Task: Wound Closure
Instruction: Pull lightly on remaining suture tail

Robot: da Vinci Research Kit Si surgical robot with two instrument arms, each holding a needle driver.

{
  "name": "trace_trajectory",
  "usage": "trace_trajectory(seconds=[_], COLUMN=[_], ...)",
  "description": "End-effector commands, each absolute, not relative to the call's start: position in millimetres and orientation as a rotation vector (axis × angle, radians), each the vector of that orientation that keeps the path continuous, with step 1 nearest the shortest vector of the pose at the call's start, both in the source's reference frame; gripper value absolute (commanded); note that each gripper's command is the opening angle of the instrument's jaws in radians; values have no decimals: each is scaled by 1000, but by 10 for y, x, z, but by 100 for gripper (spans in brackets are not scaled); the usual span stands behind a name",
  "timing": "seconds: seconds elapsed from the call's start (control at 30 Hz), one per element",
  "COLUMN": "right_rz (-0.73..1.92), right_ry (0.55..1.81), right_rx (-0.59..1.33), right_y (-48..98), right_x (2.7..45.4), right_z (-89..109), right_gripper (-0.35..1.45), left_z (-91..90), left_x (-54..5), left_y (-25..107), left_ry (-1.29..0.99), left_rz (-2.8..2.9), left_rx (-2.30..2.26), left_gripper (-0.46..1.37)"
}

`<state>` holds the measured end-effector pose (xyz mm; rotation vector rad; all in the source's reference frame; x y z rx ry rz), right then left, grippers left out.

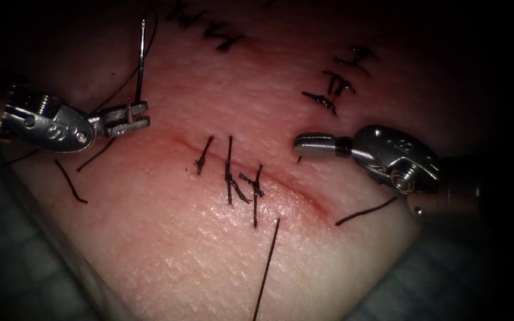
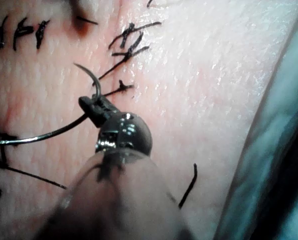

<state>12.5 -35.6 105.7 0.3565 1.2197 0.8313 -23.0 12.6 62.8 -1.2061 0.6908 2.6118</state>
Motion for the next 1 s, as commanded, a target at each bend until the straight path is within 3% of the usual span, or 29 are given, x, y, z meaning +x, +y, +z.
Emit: trace_trajectory(seconds=[0.03,0.1,0.17,0.2,0.37,0.47,0.53,0.8,1.0], right_rz=[840,860,867,876,952,1030,1138,1370,1358], right_ry=[1216,1215,1215,1214,1190,1163,1124,1093,1042], right_rx=[358,381,392,402,389,348,287,353,391], right_y=[-357,-361,-364,-368,-378,-378,-375,-375,-378], right_x=[124,120,117,112,95,87,78,74,81], right_z=[1056,1053,1050,1046,1037,1037,1041,1062,1087], right_gripper=[-35,-35,-22,0,31,57,84,114,116], left_z=[628,628,628,628,628,627,627,628,628], left_x=[-230,-229,-229,-229,-229,-228,-228,-228,-228], left_y=[126,126,126,126,125,125,125,125,124], left_ry=[686,686,686,686,686,685,685,686,687], left_rz=[2613,2613,2613,2613,2614,2614,2614,2614,2614], left_rx=[-1208,-1208,-1208,-1208,-1209,-1209,-1209,-1209,-1209], left_gripper=[-35,-35,-35,-35,-35,-35,-35,-35,-35])
